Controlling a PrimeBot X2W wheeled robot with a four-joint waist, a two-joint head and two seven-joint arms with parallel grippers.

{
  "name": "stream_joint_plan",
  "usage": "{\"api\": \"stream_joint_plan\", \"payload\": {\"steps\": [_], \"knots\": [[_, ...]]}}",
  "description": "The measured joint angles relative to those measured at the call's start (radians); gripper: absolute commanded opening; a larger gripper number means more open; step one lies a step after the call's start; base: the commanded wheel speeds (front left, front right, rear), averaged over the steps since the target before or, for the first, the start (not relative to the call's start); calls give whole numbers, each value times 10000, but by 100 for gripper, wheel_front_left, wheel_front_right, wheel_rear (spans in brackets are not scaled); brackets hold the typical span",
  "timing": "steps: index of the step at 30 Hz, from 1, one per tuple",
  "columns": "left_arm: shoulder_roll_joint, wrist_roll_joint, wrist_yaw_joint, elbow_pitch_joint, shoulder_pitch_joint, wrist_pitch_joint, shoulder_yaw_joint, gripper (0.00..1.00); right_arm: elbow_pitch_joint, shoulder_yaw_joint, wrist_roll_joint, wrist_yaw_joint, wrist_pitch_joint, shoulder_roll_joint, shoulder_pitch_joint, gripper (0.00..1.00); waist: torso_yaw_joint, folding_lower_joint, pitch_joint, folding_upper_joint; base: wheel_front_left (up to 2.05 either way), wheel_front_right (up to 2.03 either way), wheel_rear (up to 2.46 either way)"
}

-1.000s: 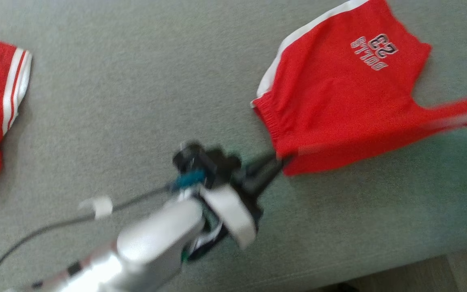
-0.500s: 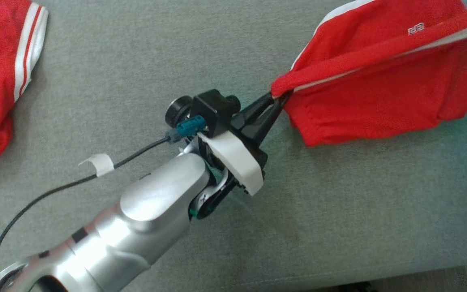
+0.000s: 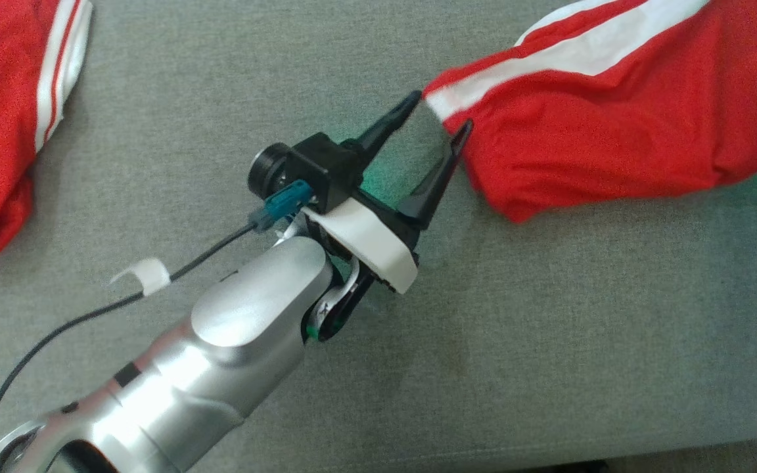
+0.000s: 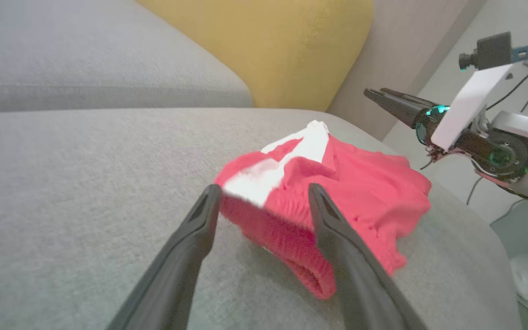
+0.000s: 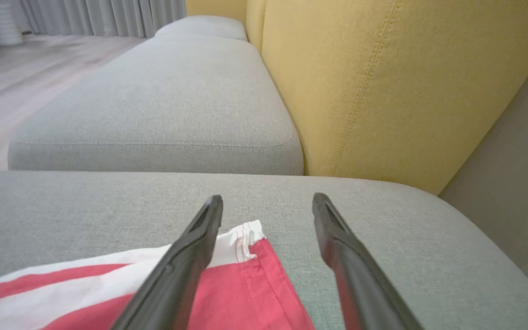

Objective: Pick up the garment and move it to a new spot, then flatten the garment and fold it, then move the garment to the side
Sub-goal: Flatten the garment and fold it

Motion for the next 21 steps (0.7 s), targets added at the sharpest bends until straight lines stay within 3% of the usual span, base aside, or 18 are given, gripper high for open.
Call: {"api": "stream_joint_plan", "payload": {"steps": [3, 4, 7, 12, 16, 21], "knots": [[-54, 276, 407, 81, 18, -610, 148, 100, 54, 278, 803, 0, -59, -46, 150, 100, 76, -1, -129, 0, 0, 0, 0], [-98, 591, 857, 63, 111, -926, 412, 100, 44, 460, 1220, 0, 40, -228, 436, 100, 144, -1, -244, 0, 0, 0, 0], [-98, 1181, 1593, -251, 622, -1104, 951, 100, 109, 433, 1875, 0, 341, -750, 1119, 100, 307, -2, -407, 0, 0, 0, 0], [-105, 2821, 2546, -2036, 2276, -1120, 2619, 100, 347, 272, 3208, 0, 1060, -1350, 1819, 100, 749, -2, -601, 0, 0, 0, 0], [-107, 3802, 2836, -3145, 3651, -1152, 3653, 100, 784, -21, 3824, 0, 1701, -1718, 1894, 100, 1193, -3, -707, 0, 0, 0, 0], [-132, 4564, 2823, -3753, 4562, -1158, 4042, 100, 1482, -351, 4004, 0, 2378, -2063, 1943, 100, 1677, -3, -755, 0, 0, 0, 0]]}}
